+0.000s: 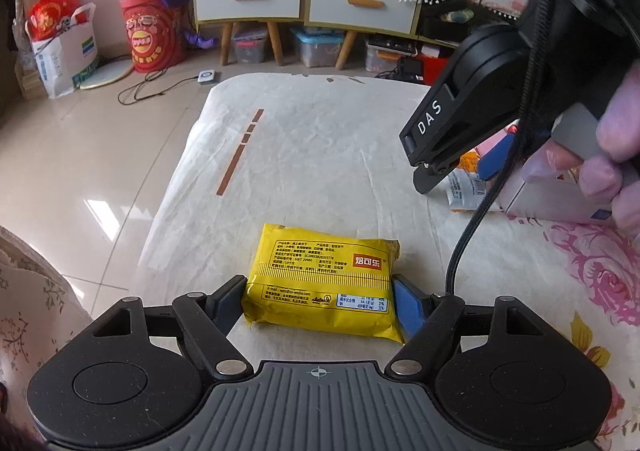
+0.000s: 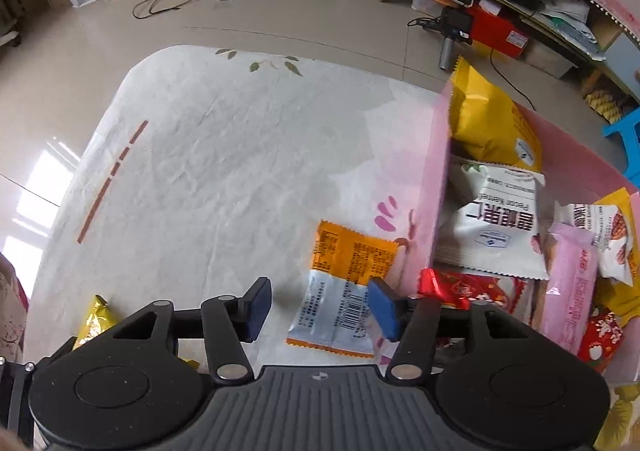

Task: Organize snacks
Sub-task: 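Grasp the yellow pack with the left tool while the right tool grasps the orange-and-white pack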

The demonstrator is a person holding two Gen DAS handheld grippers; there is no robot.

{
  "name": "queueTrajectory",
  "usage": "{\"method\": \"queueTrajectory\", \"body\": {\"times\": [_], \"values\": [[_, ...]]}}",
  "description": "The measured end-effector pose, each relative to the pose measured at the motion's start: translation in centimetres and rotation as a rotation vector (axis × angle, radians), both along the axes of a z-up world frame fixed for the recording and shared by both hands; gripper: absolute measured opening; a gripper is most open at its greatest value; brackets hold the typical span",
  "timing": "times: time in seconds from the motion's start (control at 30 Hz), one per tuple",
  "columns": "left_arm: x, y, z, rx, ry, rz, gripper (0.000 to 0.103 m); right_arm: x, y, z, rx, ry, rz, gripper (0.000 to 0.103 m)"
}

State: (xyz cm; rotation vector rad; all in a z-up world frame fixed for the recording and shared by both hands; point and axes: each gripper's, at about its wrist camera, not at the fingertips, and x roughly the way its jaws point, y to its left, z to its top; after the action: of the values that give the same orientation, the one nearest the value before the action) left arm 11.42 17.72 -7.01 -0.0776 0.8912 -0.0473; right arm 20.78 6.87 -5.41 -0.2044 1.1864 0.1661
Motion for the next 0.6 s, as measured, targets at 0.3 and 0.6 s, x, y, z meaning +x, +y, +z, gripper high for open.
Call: {"method": "queueTrajectory", "body": {"times": [0.3, 0.6], "values": [[-0.1, 0.3, 0.0, -0.003, 0.008, 0.014, 0.077, -0.3, -1.8, 1.5, 0.195, 0.007, -0.003, 0.037], [0.0, -0.1, -0.1, 0.025, -0.001, 0.011, 0.077, -1.0, -1.1, -0.3, 0.158, 0.036, 0.033, 0.040]]}}
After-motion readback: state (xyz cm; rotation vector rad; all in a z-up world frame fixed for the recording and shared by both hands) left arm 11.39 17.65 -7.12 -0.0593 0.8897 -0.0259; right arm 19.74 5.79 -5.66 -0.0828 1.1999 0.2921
